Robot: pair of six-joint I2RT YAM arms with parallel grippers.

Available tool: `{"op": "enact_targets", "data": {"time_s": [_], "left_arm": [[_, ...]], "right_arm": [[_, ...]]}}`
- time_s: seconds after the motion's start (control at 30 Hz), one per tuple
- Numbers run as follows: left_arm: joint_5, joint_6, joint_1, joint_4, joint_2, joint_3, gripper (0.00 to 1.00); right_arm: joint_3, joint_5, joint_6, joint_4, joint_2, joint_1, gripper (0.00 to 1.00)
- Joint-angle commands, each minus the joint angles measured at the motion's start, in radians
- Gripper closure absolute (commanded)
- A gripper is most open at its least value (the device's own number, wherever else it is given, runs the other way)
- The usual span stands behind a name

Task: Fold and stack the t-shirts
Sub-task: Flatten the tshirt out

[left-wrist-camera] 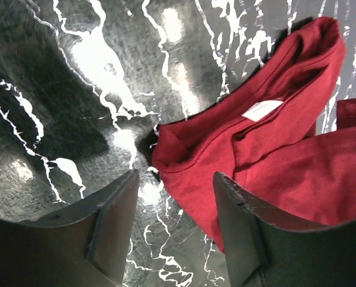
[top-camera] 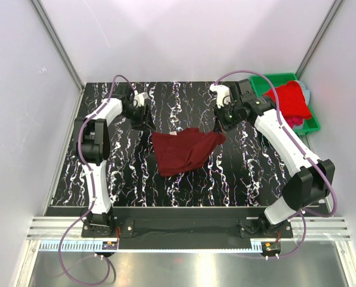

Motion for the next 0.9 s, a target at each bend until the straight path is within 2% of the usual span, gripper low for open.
{"op": "enact_targets", "data": {"time_s": [0.0, 0.33, 0.43, 0.57, 0.67, 0.77, 0.87], "left_arm": [[-0.01, 0.019, -0.001, 0.005, 0.014, 0.004, 0.44], [0.018, 0.008, -0.01, 0.004, 0.034, -0.041, 0.46], [0.036, 0.008, -0.014, 0.002, 0.054, -0.024, 0.49], [0.07, 0.006, -0.028, 0.008, 0.074, 0.008, 0.67], [0.096, -0.001, -0.036, 0.018, 0.083, 0.025, 0.72], [0.102, -0.001, -0.041, 0.027, 0.085, 0.042, 1.0], [0.117, 0.002, -0.031, 0.019, 0.059, 0.054, 1.0]], "right_arm": [[0.024, 0.01, -0.013, 0.024, -0.02, -0.012, 1.0], [0.033, 0.016, -0.015, 0.039, -0.003, -0.025, 1.0], [0.036, 0.019, -0.015, 0.039, 0.005, -0.028, 1.0], [0.03, 0.026, -0.018, 0.041, 0.007, -0.031, 1.0], [0.018, 0.034, -0.021, 0.044, 0.007, -0.036, 1.0], [0.01, 0.039, -0.022, 0.045, 0.008, -0.039, 1.0], [0.007, 0.063, -0.038, 0.05, 0.01, -0.044, 1.0]]}}
